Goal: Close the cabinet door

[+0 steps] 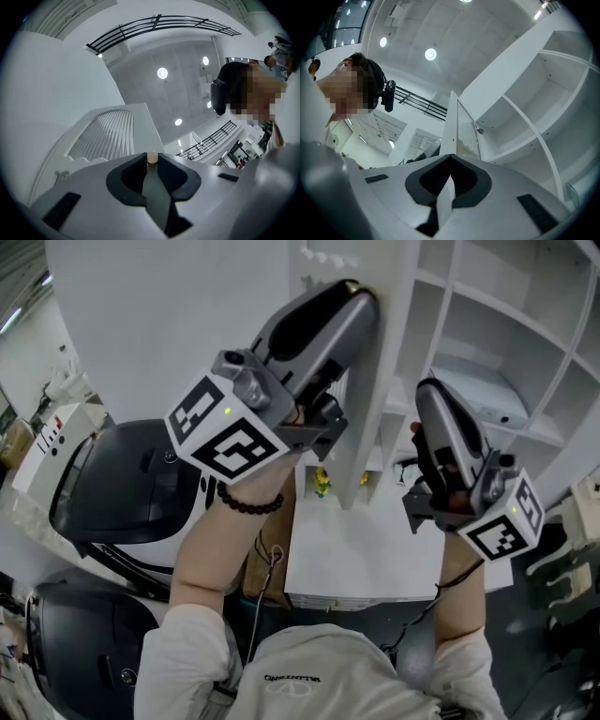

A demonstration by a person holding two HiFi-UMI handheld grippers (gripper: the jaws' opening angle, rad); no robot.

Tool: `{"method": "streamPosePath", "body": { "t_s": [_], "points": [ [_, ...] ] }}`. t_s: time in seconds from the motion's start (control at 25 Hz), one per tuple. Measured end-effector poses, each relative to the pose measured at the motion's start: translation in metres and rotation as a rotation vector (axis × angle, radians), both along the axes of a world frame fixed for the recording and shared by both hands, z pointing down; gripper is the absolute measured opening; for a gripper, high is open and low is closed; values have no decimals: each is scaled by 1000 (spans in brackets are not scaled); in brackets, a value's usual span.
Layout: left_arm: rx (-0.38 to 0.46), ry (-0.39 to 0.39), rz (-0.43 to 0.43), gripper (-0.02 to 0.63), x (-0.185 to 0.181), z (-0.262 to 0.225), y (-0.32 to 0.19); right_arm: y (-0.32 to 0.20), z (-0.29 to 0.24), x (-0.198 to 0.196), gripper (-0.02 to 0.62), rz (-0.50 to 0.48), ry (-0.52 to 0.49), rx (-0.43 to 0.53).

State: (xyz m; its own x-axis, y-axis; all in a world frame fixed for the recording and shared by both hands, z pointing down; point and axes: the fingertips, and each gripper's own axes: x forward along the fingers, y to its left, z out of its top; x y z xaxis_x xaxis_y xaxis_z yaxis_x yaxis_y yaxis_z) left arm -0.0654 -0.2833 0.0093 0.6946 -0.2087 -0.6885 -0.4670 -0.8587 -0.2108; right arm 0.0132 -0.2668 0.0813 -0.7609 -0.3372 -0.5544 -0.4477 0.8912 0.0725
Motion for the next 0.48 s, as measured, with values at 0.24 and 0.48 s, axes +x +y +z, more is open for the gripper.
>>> {"method": "streamPosePath", "body": {
  "t_s": [0.24,0.48],
  "points": [
    [11,-19,-32,71,35,-3,-7,-4,4,31,11,36,10,-12],
    [36,-58,-100,71,59,-2,-18,-13,10,52,11,87,15,-17]
  ]
}}
